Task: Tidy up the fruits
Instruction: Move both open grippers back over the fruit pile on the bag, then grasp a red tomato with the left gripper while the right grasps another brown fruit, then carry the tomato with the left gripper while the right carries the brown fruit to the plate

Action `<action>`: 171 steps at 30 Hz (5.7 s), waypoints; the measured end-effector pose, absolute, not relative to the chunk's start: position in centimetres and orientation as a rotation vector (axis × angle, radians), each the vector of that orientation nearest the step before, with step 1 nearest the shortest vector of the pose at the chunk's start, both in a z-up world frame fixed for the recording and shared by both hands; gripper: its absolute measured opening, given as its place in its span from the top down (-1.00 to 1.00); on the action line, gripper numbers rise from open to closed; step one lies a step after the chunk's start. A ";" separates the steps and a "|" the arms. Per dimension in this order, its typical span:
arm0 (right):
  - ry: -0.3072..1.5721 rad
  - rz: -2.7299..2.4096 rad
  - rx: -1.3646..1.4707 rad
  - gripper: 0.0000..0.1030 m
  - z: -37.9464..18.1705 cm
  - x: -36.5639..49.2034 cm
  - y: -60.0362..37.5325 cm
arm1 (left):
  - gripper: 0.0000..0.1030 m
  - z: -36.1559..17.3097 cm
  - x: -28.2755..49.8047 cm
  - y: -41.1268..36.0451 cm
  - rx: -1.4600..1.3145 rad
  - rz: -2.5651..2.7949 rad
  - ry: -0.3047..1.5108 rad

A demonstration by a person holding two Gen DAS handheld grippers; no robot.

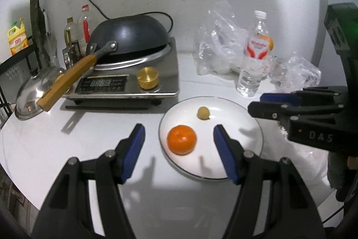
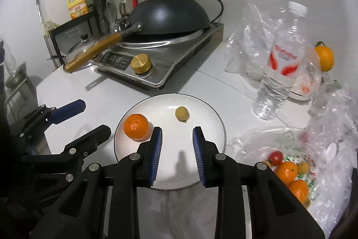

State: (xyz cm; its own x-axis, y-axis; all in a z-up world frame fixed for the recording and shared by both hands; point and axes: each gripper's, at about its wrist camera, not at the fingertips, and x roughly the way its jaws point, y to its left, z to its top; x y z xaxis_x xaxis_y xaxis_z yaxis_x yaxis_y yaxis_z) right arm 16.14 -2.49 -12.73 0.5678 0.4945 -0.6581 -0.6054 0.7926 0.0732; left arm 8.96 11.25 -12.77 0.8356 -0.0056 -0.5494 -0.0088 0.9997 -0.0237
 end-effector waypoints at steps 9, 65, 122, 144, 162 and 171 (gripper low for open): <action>0.698 0.607 -0.134 0.42 -12.4 14.7 -7.3 | -0.26 -11.8 8.2 7.3 0.012 -0.038 0.577; 0.756 0.463 0.041 0.42 -18.6 16.6 -25.6 | -0.26 -14.4 12.2 -10.7 0.231 -0.256 0.717; 0.809 0.544 -0.019 0.48 -21.1 18.6 -25.3 | 0.43 -17.9 15.7 -14.4 0.285 -0.363 0.856; 0.718 0.539 -0.041 0.47 -17.1 16.2 -23.7 | 0.43 -13.9 13.2 -11.2 0.249 -0.318 0.742; 0.693 0.616 -0.089 0.47 -15.3 14.8 -16.7 | 0.43 -13.3 11.5 -4.4 0.215 -0.244 0.717; 0.696 0.647 -0.118 0.47 -15.0 14.5 -13.7 | 0.43 -13.7 11.1 -1.5 0.186 -0.213 0.723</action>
